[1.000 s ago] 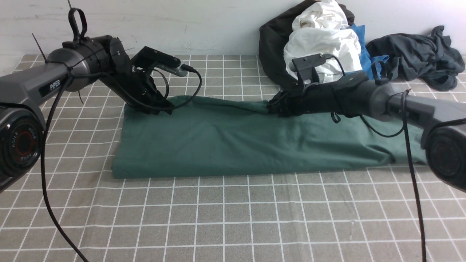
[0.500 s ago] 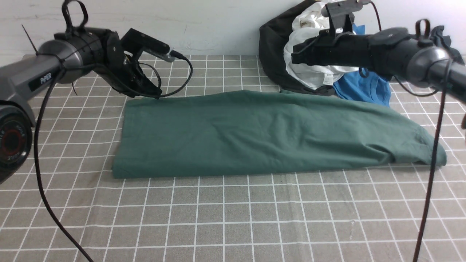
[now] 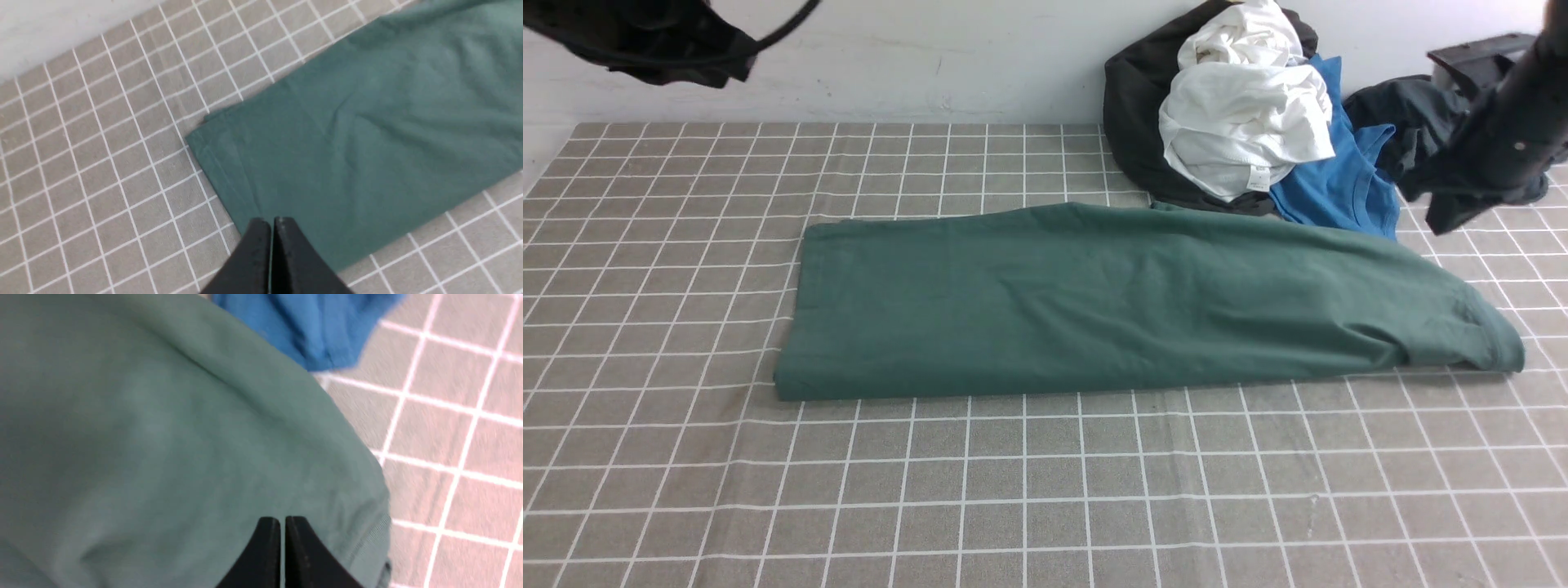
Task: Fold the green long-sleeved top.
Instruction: Use the right arm to clamp the right edge of the fabric, then use the right arm to drag the right edge of the fabric to the left and folds it over the left edge
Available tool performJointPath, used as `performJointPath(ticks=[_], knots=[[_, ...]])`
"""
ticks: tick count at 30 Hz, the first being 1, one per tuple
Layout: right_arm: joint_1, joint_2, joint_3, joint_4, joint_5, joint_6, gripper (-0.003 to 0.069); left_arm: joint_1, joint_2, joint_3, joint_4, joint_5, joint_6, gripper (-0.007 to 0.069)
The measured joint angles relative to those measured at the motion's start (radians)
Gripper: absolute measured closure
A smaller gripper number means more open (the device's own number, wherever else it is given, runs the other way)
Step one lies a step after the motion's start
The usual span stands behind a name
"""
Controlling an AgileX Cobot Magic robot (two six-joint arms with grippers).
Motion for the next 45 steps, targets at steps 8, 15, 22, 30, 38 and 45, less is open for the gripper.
performJointPath(ticks=[8, 15, 22, 30, 38, 45], knots=[[-0.100, 0.001, 0.068, -0.009, -0.004, 0.162, 0.0566, 0.000, -0.527, 0.441, -0.022, -0.142, -0.098, 0.0631], [-0.102, 0.005, 0.068, 0.041, -0.015, 0.196, 0.0268, 0.000, -0.797, 0.874, -0.009, -0.116, -0.135, 0.0631], [-0.105, 0.110, 0.068, -0.053, -0.005, 0.267, 0.0070, 0.000, -0.809, 1.076, -0.004, -0.102, -0.123, 0.0631], [-0.107, 0.142, 0.067, 0.023, -0.005, 0.276, 0.0285, 0.000, -0.801, 1.085, 0.001, -0.292, -0.115, 0.0631], [-0.106, 0.030, 0.069, -0.079, -0.001, 0.240, 0.0615, 0.000, -0.801, 1.086, 0.002, -0.412, -0.124, 0.0631], [-0.085, -0.194, 0.069, -0.275, 0.010, 0.326, 0.0616, 0.000, -0.801, 1.086, -0.068, -0.411, -0.126, 0.0631]])
